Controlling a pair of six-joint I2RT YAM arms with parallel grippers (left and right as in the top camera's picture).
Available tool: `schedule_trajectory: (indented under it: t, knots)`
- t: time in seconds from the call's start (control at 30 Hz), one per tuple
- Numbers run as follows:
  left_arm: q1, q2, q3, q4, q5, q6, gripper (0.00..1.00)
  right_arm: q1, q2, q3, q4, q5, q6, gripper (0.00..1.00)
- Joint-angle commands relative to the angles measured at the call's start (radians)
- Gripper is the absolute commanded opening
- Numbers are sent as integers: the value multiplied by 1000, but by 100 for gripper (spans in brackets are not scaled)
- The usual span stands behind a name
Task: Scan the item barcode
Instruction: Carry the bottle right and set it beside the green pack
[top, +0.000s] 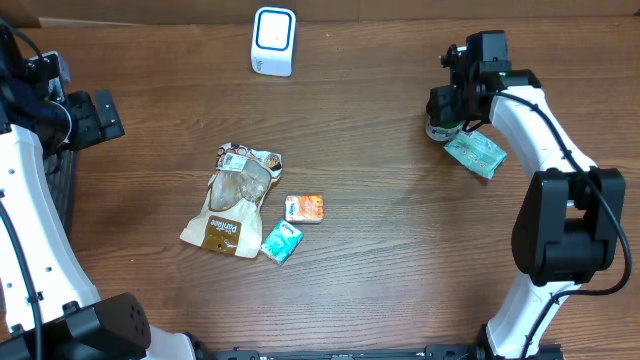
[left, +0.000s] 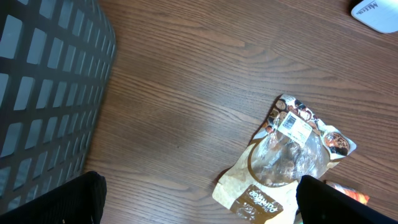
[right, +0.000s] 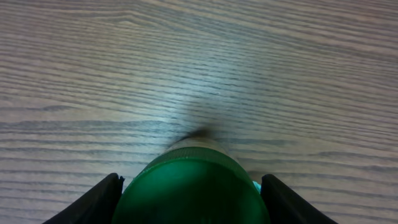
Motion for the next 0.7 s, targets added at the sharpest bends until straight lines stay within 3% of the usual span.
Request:
schedule_trajectory:
  t: [0.0, 0.03, 0.17, 0.33, 0.5, 0.67]
  knots:
    - [-3, -3, 11, 0, 6, 17, 100, -2, -8, 0, -14, 10, 8, 52]
    - [-3, -3, 11, 0, 6, 17, 100, -1, -8, 0, -18, 9, 8, 60]
    - [-3, -3, 11, 0, 6, 17, 100, -1, -8, 0, -47, 9, 8, 69]
    - [-3, -3, 11, 0, 6, 17, 100, -1, -14, 22, -91, 9, 8, 93]
    - [-3, -3, 11, 0, 6, 17, 100, 0, -64, 121, -184, -11, 8, 100]
    - [-3, -3, 11, 0, 6, 17, 100, 1, -155, 281, -323, -123, 9, 100]
